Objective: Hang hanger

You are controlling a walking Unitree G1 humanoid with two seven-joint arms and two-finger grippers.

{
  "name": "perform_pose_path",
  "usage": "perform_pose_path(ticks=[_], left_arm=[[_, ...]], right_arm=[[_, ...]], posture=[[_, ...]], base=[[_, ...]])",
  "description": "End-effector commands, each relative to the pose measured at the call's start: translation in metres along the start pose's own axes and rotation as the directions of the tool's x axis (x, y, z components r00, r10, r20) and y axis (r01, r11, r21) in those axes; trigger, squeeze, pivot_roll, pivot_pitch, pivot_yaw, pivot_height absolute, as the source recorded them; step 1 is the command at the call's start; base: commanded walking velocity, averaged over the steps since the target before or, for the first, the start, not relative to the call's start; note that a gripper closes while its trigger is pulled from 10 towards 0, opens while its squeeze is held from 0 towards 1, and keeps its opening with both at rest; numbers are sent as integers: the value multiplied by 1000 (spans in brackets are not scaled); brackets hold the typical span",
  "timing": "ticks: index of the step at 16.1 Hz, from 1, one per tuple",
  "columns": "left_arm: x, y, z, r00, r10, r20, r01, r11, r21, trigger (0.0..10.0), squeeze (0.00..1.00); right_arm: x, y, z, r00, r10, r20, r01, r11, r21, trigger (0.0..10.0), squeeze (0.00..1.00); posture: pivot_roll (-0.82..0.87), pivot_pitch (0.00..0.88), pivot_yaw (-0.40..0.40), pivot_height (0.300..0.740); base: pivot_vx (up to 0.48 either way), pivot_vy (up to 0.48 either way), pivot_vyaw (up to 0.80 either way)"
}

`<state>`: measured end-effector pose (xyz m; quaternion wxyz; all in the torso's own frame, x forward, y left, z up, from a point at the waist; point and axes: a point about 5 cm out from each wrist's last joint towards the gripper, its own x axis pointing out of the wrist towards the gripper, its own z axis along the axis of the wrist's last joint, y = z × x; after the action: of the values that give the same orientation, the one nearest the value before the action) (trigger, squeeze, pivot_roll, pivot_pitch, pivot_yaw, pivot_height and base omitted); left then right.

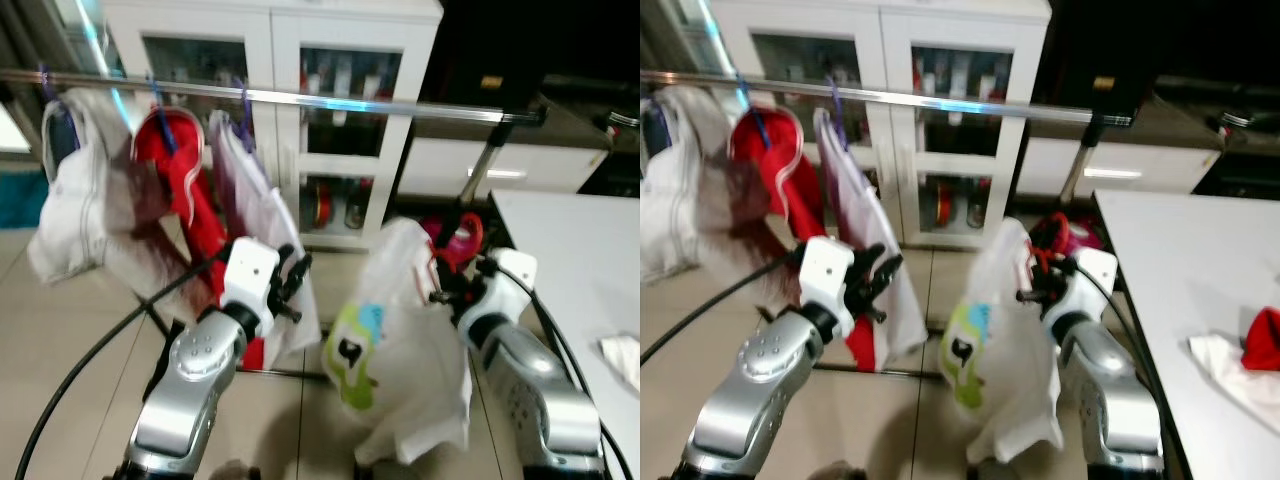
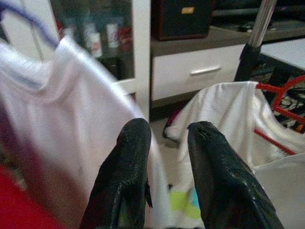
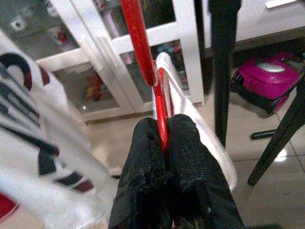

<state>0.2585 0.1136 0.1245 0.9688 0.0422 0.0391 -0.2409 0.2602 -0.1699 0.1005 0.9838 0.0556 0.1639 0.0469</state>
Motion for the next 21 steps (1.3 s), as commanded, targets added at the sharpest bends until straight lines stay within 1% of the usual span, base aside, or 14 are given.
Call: perform_pose_path(ticks=[1, 2, 6, 15, 17, 21], left_arm=[[-2, 0, 0, 1000, 0, -8, 0, 1000, -1, 10000, 0], [-2, 0, 0, 1000, -3, -10, 3, 1000, 0, 10000, 0], [-1, 0, 1, 1000, -9, -10, 9, 1000, 0, 10000, 0], [-1, 0, 1, 1000, -22, -13, 22, 1000, -1, 10000, 0], [-1, -1, 1, 1000, -28, -14, 28, 1000, -1, 10000, 0], [-2, -1, 0, 999, -37, -17, 37, 999, 2, 10000, 0]], right_arm=[[0, 3, 7, 1000, 8, 27, -8, 1000, 1, 10000, 0], [0, 3, 7, 1000, 7, 28, -8, 1000, 6, 10000, 0], [-1, 4, 8, 1000, 11, 27, -11, 1000, 13, 10000, 0], [0, 5, 7, 1000, 15, 21, -15, 1000, 9, 10000, 0], [-1, 6, 7, 999, 29, 21, -29, 1000, 10, 10000, 0], [-1, 8, 5, 999, 33, 22, -33, 999, 14, 10000, 0]], posture=[[64, 19, -24, 740], [64, 19, -23, 740], [65, 17, -23, 740], [66, 14, -23, 740], [67, 11, -22, 740], [71, 3, -17, 740]], base=[[-292, 0, 0], [-296, 0, 0], [-294, 0, -722], [-292, 0, 0], [-291, 0, -800], [-293, 0, 0]])
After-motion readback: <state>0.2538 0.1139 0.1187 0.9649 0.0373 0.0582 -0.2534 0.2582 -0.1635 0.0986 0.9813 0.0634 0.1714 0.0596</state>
